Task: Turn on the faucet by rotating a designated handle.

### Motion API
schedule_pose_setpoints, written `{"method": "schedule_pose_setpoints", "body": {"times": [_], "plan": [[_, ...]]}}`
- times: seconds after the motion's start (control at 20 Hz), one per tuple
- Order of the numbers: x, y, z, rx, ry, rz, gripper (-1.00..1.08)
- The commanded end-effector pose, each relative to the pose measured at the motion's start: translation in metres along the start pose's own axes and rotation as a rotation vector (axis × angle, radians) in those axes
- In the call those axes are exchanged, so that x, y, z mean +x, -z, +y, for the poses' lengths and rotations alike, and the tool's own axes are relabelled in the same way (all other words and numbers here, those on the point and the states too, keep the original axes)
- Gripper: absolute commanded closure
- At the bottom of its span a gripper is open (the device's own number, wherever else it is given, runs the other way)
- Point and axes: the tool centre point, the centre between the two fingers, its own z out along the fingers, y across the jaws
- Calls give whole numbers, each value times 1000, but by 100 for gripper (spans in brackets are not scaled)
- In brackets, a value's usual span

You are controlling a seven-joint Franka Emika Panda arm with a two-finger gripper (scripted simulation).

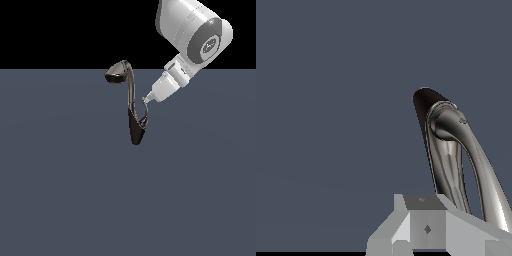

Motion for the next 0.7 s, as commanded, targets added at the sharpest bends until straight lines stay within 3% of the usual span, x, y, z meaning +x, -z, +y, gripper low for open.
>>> {"method": "schedule_pose_setpoints", "body": {"times": [0.0,0.65], "plan": [[2,-1,-1,3,-9,-2,108],[-6,-1,23,3,-9,-2,108]]}}
